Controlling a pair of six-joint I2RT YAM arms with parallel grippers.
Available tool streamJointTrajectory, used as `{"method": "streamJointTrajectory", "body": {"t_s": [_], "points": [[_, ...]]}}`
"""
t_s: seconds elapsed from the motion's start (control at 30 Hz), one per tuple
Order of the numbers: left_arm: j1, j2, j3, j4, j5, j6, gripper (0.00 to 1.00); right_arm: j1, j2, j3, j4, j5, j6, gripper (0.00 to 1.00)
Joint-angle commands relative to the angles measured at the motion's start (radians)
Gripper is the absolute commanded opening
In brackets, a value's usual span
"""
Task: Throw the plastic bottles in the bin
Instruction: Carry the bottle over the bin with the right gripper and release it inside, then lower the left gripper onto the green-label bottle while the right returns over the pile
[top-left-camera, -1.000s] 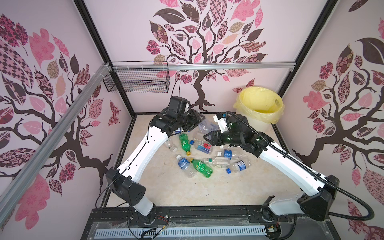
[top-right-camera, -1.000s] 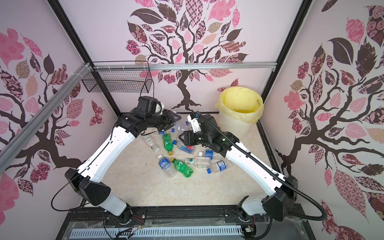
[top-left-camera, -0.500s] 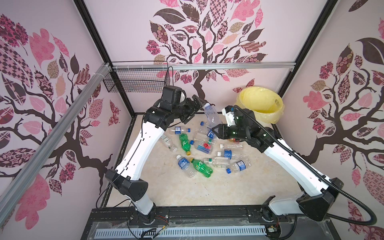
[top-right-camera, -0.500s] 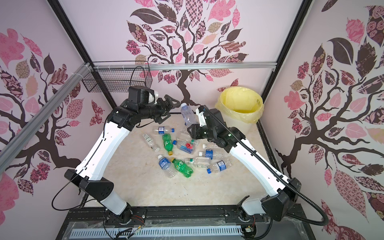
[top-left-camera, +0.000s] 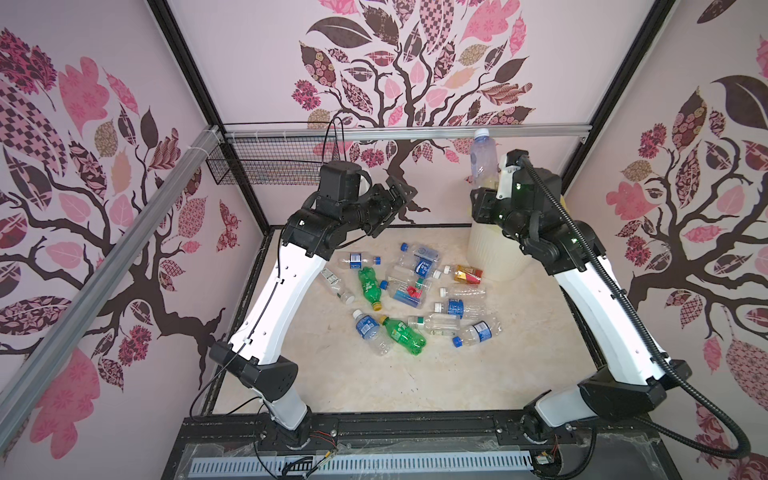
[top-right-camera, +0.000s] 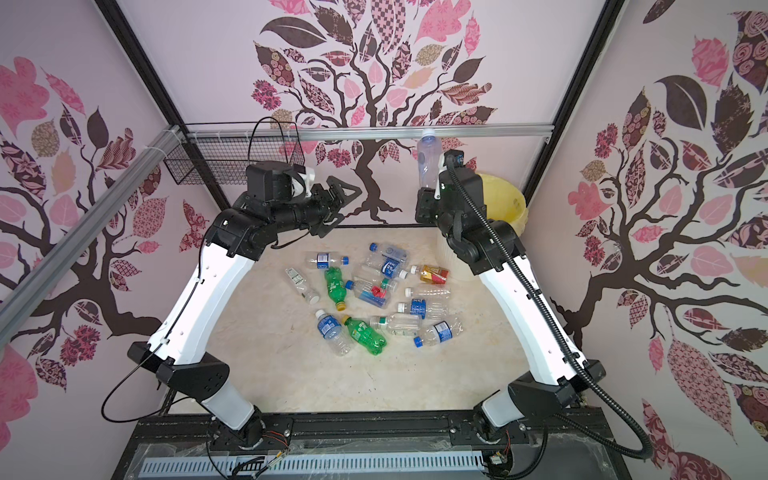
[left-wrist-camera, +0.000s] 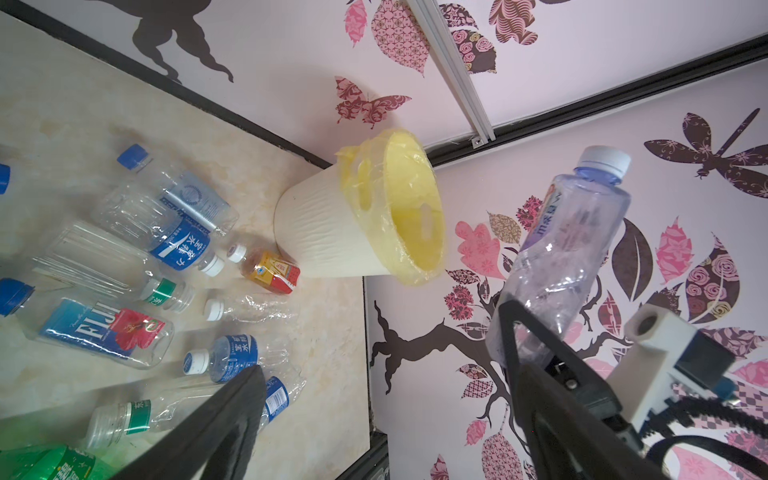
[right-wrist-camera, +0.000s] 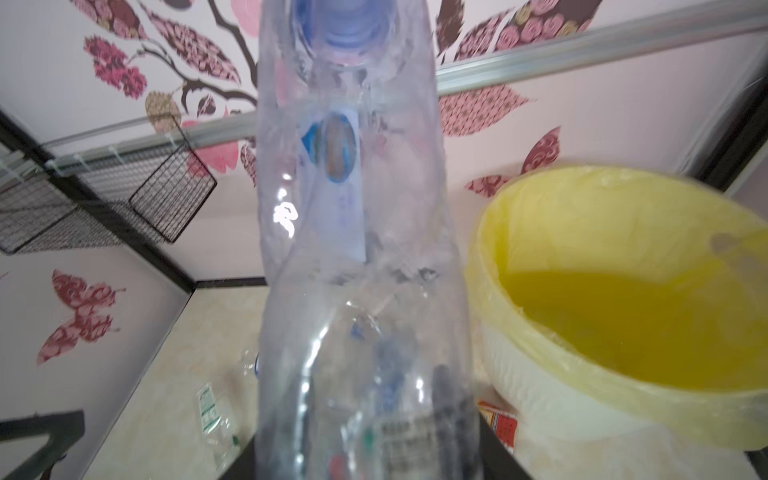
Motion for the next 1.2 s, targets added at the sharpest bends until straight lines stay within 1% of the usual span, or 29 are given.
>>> {"method": "streamJointTrajectory", "body": {"t_s": [0.0,0.07,0.17,0.27,0.37,0.43,0.47,0.5,0.53,0.6,0.63,0.67,0.97,1.17], "points": [[-0.008,0.026,0.076,0.034,0.014,0.001,0.97,-0.026,0.074,0.131,-0.009,0.151,-0.047,0.48],[-0.009,0.041,0.109,0.017,0.023,-0.005,0.97,-0.034,0.117,0.217,0.0,0.197,-0.071,0.48],[-0.01,0.04,0.115,0.017,0.038,-0.004,0.97,-0.042,0.165,0.308,0.023,0.249,-0.1,0.48],[-0.007,0.026,0.096,0.003,0.046,0.002,0.97,-0.08,0.215,0.323,0.049,0.259,-0.114,0.51],[-0.006,-0.005,0.047,-0.005,0.047,0.008,0.97,-0.184,0.302,0.32,-0.006,0.229,-0.039,0.54],[0.001,-0.03,0.005,-0.003,0.048,0.006,0.97,-0.248,0.375,0.387,-0.093,0.197,0.028,0.56],[0.006,-0.041,-0.016,-0.005,0.048,0.006,0.97,-0.274,0.412,0.441,-0.135,0.17,0.055,0.61],[0.012,-0.05,-0.032,-0.008,0.049,0.007,0.97,-0.29,0.436,0.484,-0.162,0.146,0.067,0.69],[0.021,-0.06,-0.05,-0.008,0.055,0.01,0.97,-0.297,0.461,0.536,-0.181,0.139,0.068,0.78],[0.035,-0.074,-0.079,-0.005,0.064,0.011,0.97,-0.296,0.477,0.575,-0.183,0.124,0.054,0.92],[0.041,-0.079,-0.092,-0.003,0.066,0.008,0.97,-0.296,0.476,0.581,-0.178,0.11,0.053,0.97],[0.045,-0.083,-0.101,0.003,0.07,0.007,0.97,-0.296,0.472,0.58,-0.176,0.103,0.054,0.99],[0.053,-0.077,-0.113,-0.009,0.067,0.014,0.97,-0.297,0.438,0.547,-0.184,0.065,0.058,0.99],[0.054,-0.088,-0.138,-0.03,0.038,0.027,0.97,-0.296,0.394,0.474,-0.183,0.035,0.059,1.0]]}}
